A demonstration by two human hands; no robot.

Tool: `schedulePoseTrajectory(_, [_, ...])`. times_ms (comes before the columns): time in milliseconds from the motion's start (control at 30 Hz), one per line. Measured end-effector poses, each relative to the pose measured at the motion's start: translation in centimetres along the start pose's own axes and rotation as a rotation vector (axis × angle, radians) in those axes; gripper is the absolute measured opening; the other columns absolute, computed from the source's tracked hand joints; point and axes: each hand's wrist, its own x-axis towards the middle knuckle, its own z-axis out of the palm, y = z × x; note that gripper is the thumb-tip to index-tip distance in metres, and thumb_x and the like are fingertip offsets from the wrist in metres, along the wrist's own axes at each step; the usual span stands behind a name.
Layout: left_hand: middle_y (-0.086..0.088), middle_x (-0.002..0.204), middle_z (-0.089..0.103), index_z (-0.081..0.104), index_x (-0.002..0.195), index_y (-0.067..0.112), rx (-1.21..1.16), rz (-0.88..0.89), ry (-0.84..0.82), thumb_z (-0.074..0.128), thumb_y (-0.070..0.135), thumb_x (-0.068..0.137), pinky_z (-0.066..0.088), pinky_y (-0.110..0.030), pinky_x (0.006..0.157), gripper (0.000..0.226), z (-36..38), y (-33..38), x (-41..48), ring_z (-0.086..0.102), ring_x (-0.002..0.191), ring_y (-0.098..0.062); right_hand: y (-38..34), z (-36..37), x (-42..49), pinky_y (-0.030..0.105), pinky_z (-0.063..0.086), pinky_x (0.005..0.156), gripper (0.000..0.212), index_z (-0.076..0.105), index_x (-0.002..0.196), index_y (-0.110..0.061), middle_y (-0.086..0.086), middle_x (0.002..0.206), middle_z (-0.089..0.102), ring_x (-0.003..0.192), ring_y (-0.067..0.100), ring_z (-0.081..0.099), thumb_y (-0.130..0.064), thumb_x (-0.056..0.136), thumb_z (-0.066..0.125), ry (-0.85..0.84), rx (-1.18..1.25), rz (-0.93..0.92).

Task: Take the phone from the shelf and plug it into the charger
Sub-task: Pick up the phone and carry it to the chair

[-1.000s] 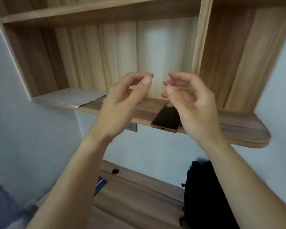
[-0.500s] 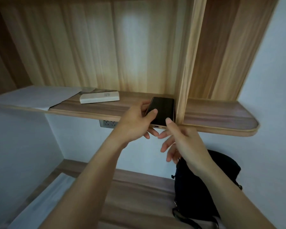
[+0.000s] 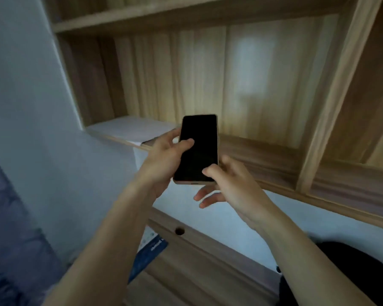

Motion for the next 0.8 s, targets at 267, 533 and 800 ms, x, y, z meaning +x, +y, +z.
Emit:
schedulePoseTrajectory(267, [-0.005,0.112,0.080,0.065,0.128,0.017,0.209,0.020,0.682,0.054,0.019,0.109,0.061,-0.031,0.082,0.022,-11.6,0.1,-11.6,0.078,0.096,-0.020,2.3,19.0,3.5,0.020,0.047,0.056,0.024,0.044,0.112,-0.013,-0.006,0.091,0.060,0.079,0.011,0.063,-0.036,0.107,0.053,-0.161,-0.117,-0.124])
schedulePoseTrajectory(533, [0.005,0.093,0.076,0.066,0.119,0.012,0.322,0.203,1.276,0.051,0.017,0.110,0.059,-0.018,0.068,0.018,-23.6,6.1,-30.9,0.071,0.073,0.002,-0.9,40.5,-8.4,0.041,0.057,0.081,0.013,0.049,0.105,-0.022,-0.005,0.097,0.066,0.088,0.016,0.067,-0.032,0.104,0.057,-0.672,0.096,-0.206])
schedulePoseTrajectory(800, [-0.003,0.106,0.077,0.062,0.127,0.013,0.418,0.280,1.646,0.049,0.017,0.110,0.061,-0.022,0.071,0.021,-31.2,11.2,-47.7,0.074,0.086,-0.013,-3.7,55.7,-22.0,0.029,0.057,0.054,0.012,0.050,0.103,-0.022,-0.002,0.092,0.068,0.077,0.016,0.070,-0.032,0.105,0.056,-1.000,0.221,-0.229])
